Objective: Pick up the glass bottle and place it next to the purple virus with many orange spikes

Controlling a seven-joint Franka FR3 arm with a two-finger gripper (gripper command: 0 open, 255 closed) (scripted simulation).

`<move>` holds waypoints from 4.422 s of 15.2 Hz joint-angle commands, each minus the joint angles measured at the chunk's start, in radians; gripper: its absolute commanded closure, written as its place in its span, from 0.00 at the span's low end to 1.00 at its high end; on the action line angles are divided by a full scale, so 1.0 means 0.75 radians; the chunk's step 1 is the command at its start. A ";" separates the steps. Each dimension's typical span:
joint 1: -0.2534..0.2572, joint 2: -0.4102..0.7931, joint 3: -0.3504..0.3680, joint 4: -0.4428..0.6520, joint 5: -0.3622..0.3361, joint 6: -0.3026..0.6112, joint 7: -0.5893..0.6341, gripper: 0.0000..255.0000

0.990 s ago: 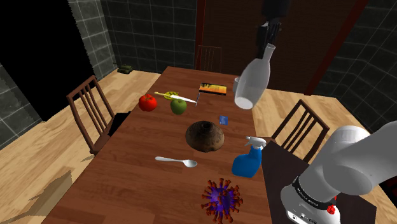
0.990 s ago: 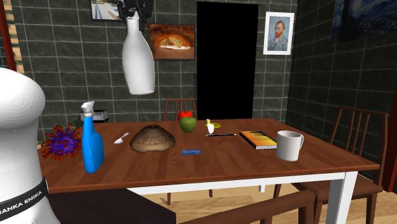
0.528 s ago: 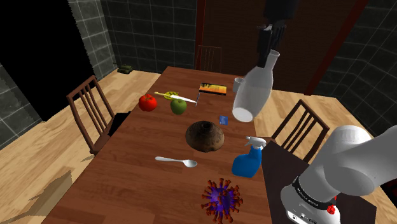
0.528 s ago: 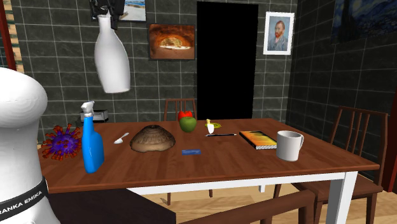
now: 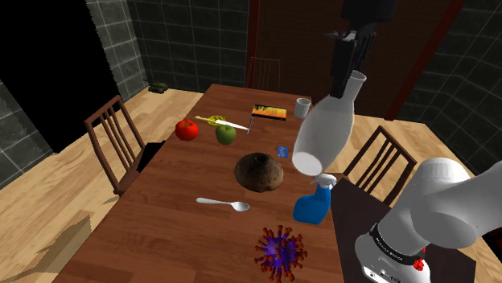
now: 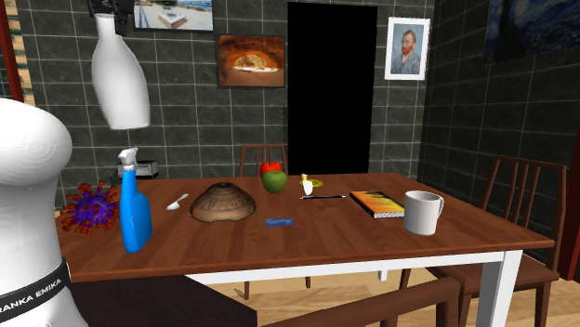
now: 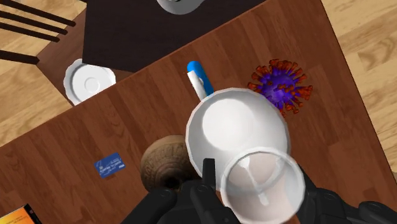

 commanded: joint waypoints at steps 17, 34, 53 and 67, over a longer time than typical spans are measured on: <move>0.028 0.165 0.554 0.390 0.281 -0.089 0.674 1.00; 0.055 0.112 0.692 0.173 0.351 0.124 0.764 1.00; 0.112 -0.023 0.731 -0.251 0.434 0.422 0.687 1.00; 0.134 -0.051 0.813 -0.498 0.501 0.649 0.651 1.00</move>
